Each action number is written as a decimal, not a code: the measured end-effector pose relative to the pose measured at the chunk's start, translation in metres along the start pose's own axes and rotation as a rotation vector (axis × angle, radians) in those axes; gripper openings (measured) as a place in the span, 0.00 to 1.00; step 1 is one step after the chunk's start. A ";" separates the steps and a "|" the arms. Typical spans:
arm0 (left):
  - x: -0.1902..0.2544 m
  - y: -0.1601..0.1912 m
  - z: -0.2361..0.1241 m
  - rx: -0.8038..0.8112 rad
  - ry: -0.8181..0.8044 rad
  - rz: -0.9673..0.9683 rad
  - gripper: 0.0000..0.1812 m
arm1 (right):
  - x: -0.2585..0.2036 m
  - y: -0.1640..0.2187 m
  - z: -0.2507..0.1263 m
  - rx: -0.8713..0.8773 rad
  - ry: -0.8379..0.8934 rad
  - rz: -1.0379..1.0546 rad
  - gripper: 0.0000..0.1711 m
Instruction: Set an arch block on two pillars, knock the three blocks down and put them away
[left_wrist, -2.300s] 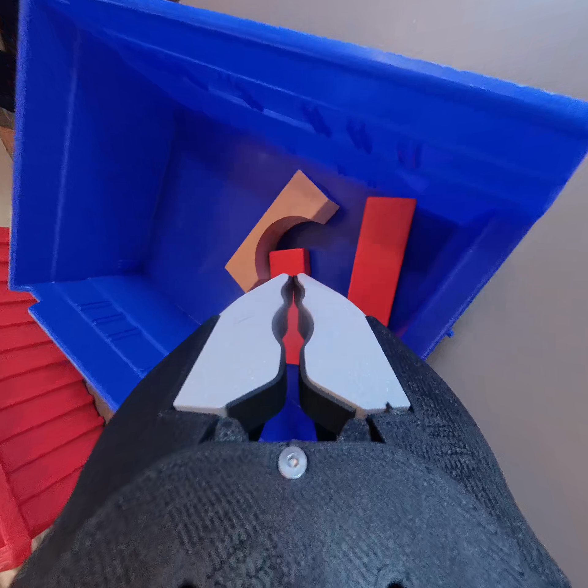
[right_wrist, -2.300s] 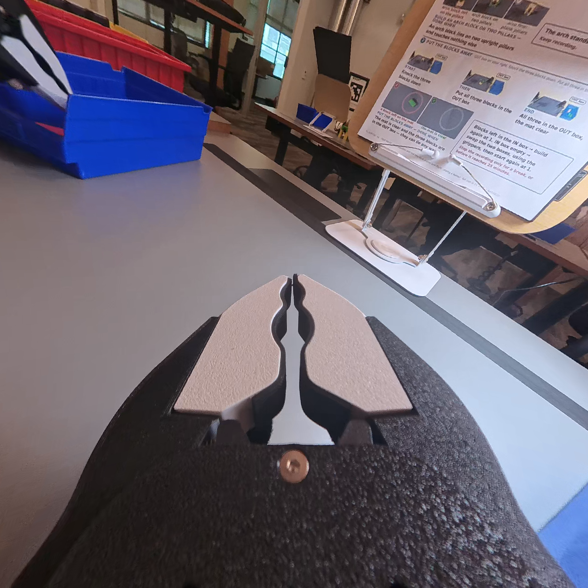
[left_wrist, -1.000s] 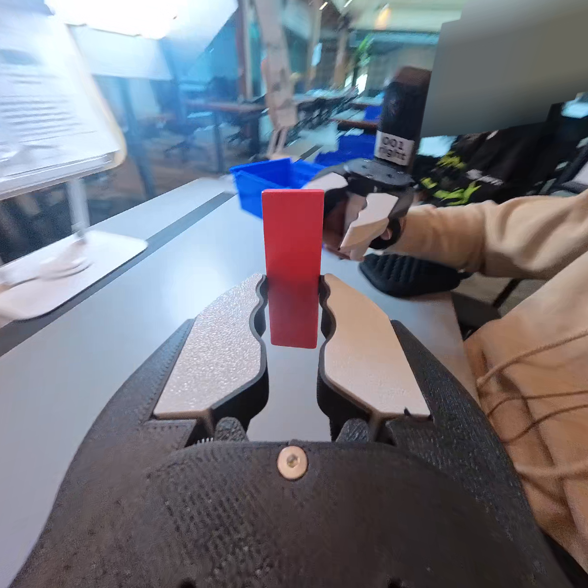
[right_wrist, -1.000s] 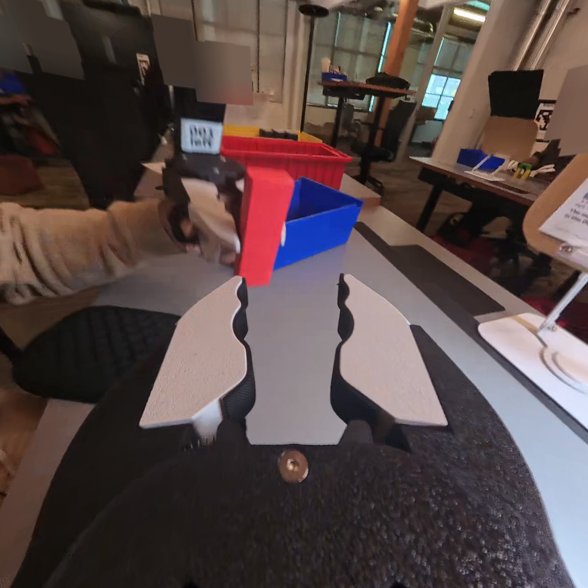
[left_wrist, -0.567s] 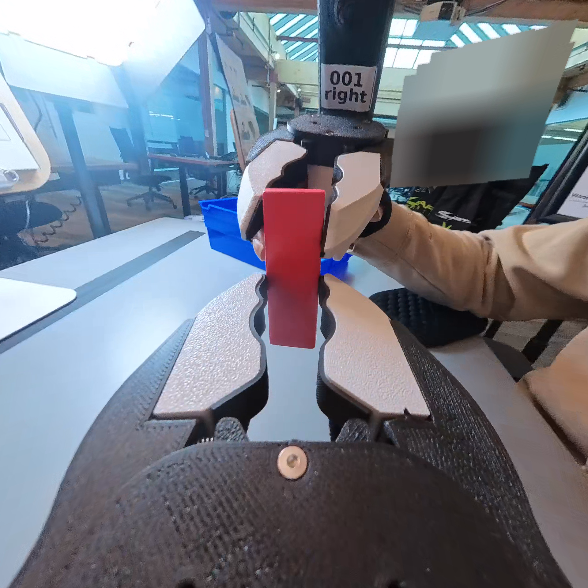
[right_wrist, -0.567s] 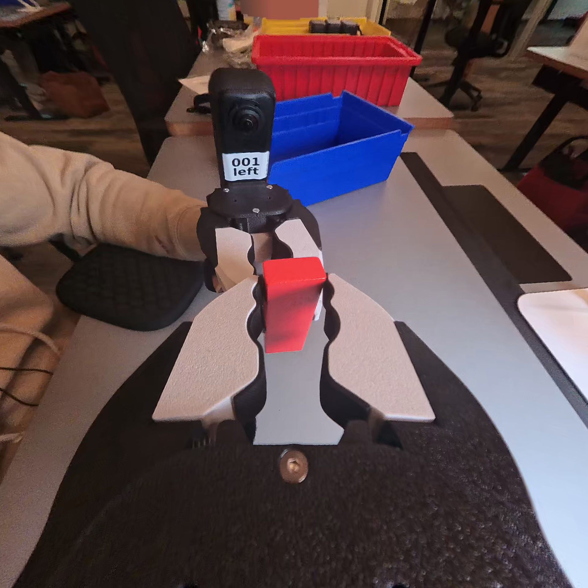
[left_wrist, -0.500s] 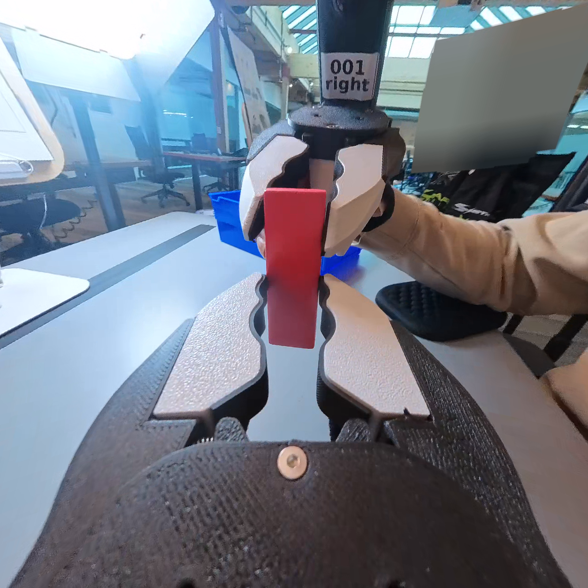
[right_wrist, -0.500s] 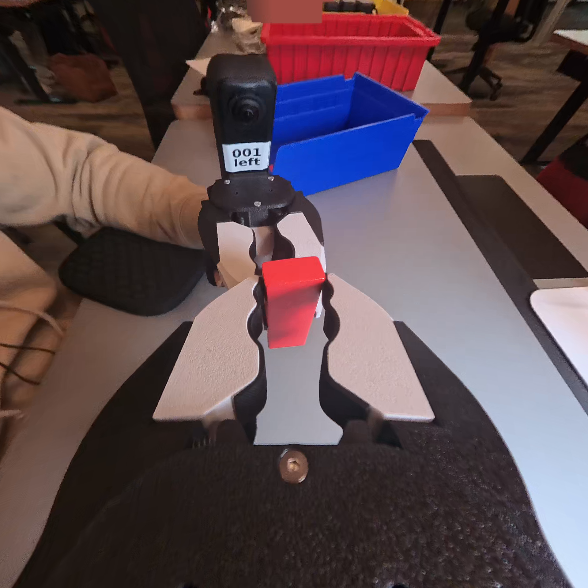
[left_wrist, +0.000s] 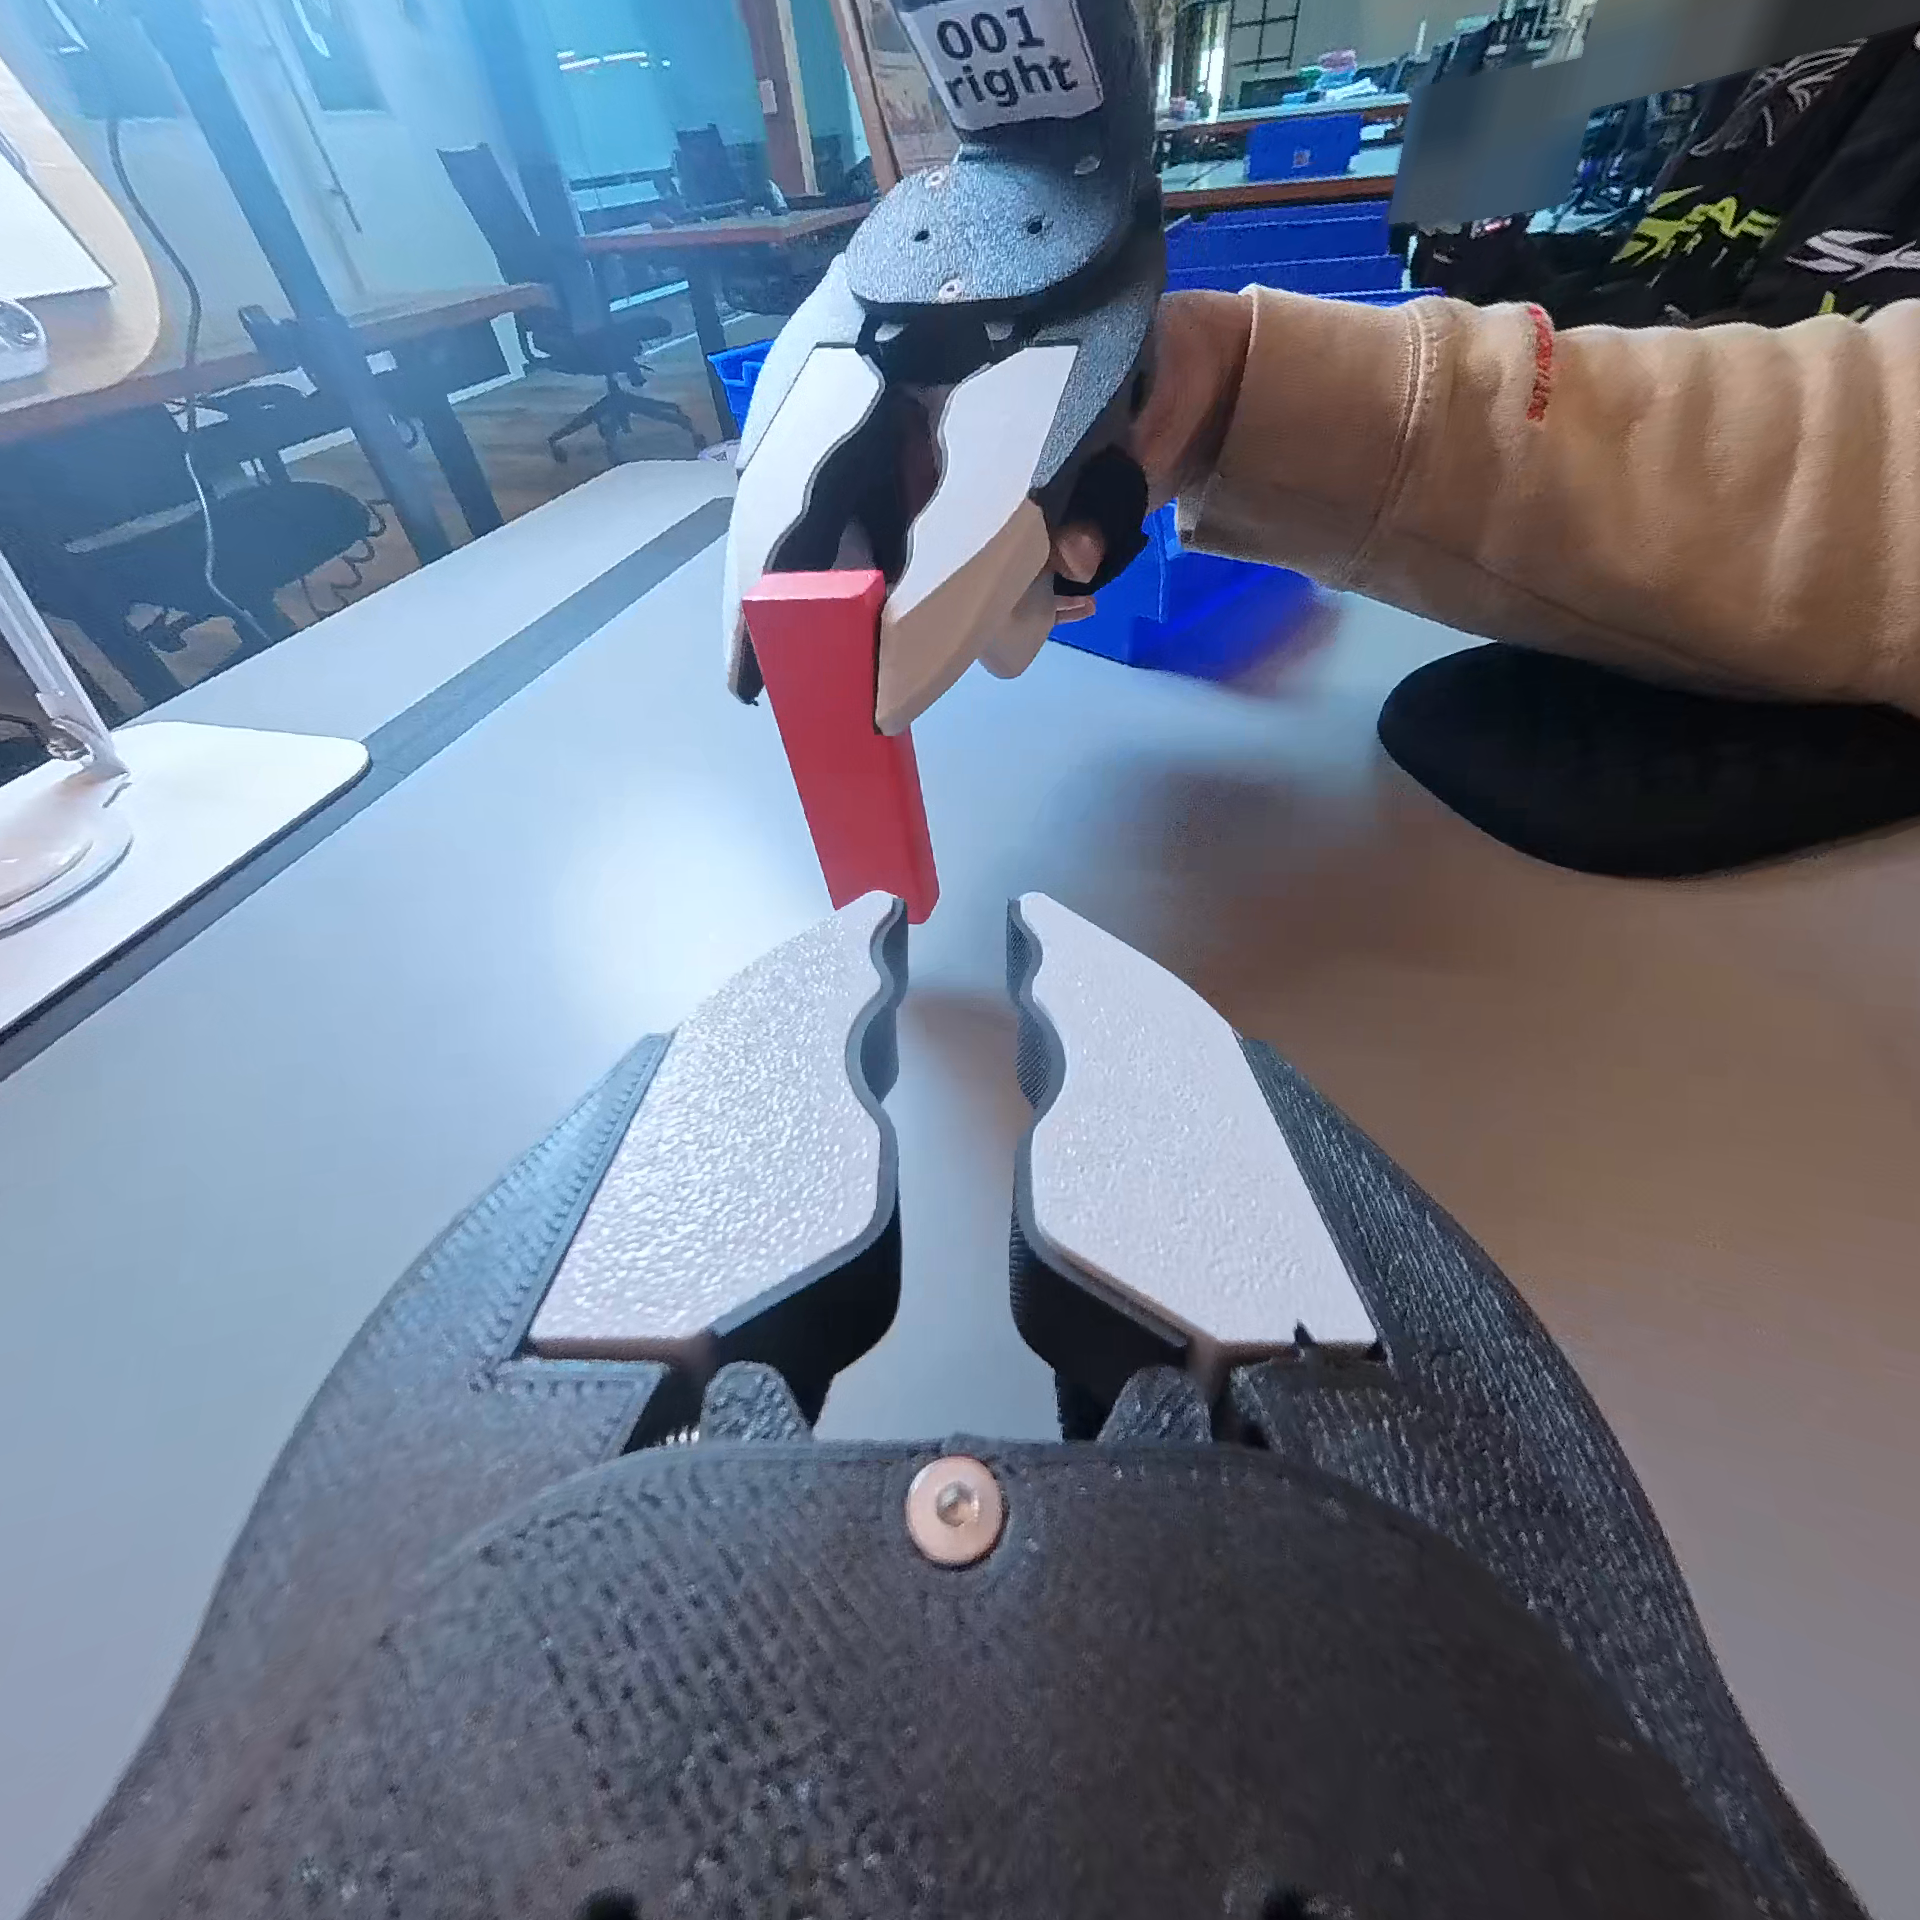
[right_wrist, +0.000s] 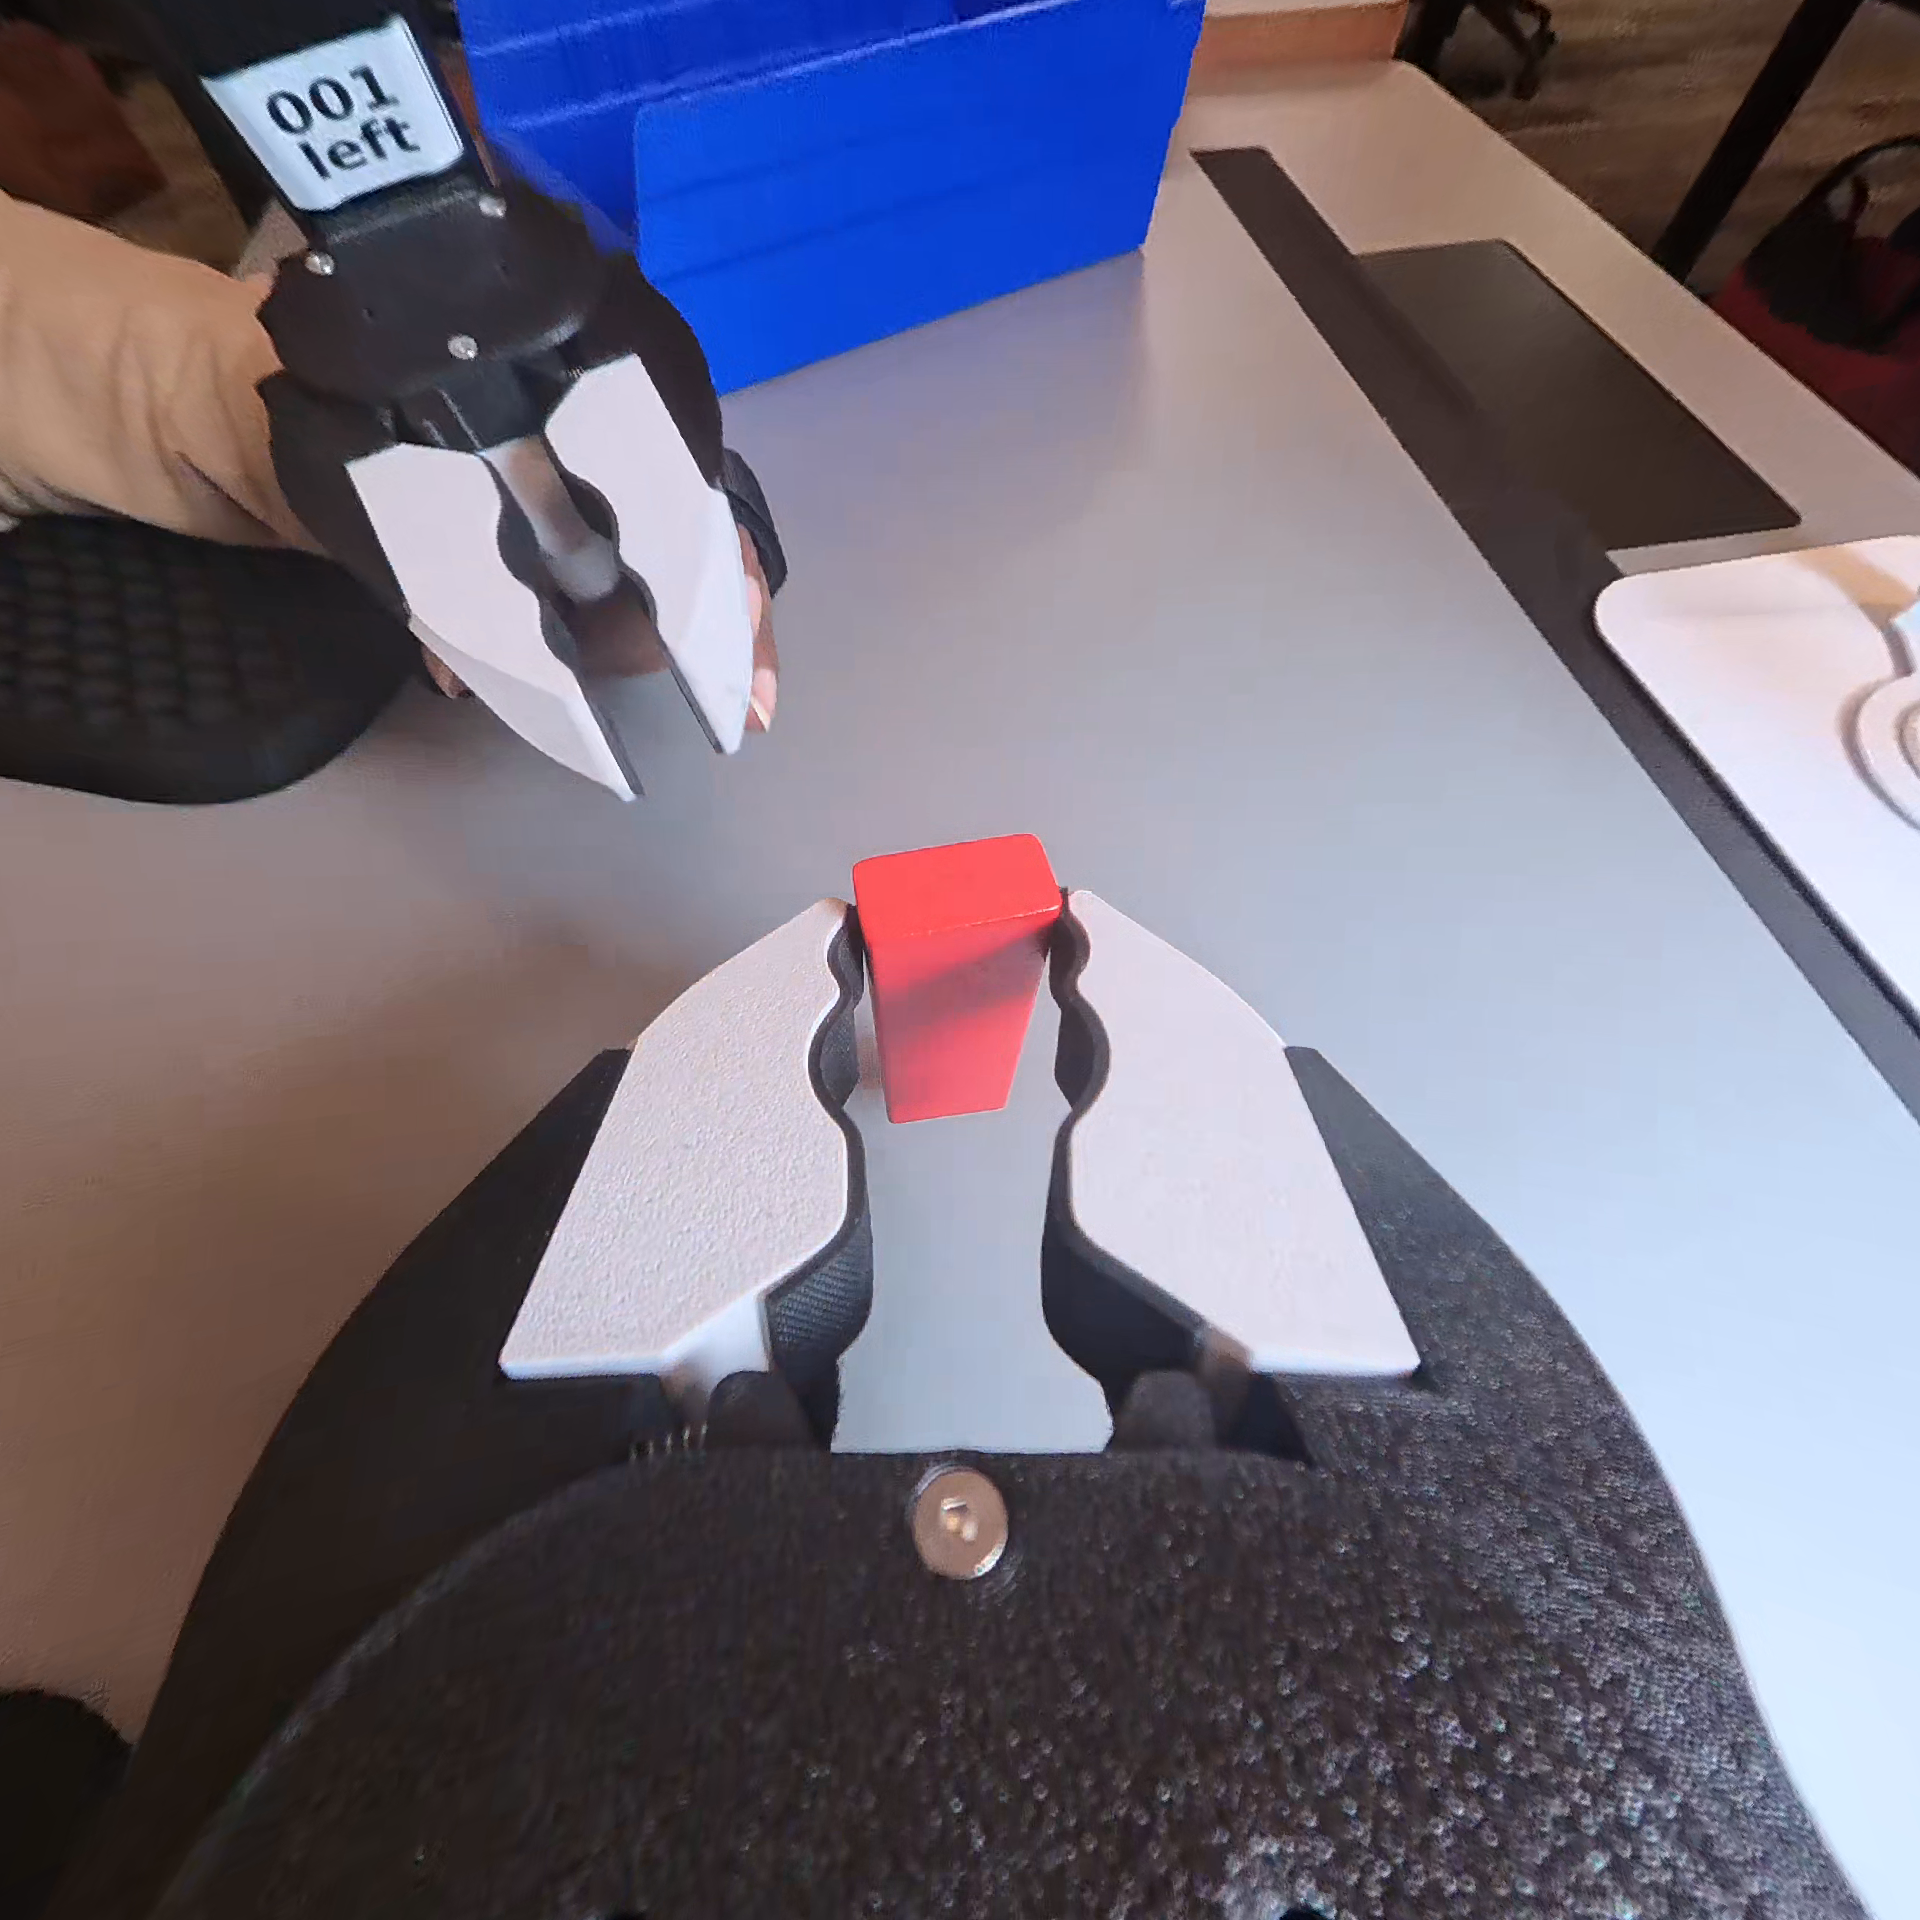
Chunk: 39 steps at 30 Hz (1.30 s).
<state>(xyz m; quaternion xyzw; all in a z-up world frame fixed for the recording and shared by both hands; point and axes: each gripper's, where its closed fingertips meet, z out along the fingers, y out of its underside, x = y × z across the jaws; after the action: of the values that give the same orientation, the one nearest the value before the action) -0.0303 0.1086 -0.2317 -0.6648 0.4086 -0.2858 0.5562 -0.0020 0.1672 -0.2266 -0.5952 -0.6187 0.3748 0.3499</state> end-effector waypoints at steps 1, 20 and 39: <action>0.000 0.001 0.000 -0.003 -0.001 0.002 0.10 | 0.000 0.002 0.001 -0.009 -0.003 -0.003 0.21; -0.009 0.003 -0.002 -0.006 -0.044 -0.006 0.00 | 0.005 0.022 -0.006 -0.033 -0.011 -0.019 0.21; -0.007 0.009 0.001 -0.029 -0.024 0.002 0.00 | 0.001 0.023 -0.003 -0.044 -0.029 -0.025 0.21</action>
<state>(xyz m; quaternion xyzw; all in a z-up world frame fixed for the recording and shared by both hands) -0.0348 0.1144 -0.2406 -0.6759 0.4067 -0.2710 0.5517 0.0111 0.1683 -0.2453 -0.5894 -0.6393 0.3651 0.3325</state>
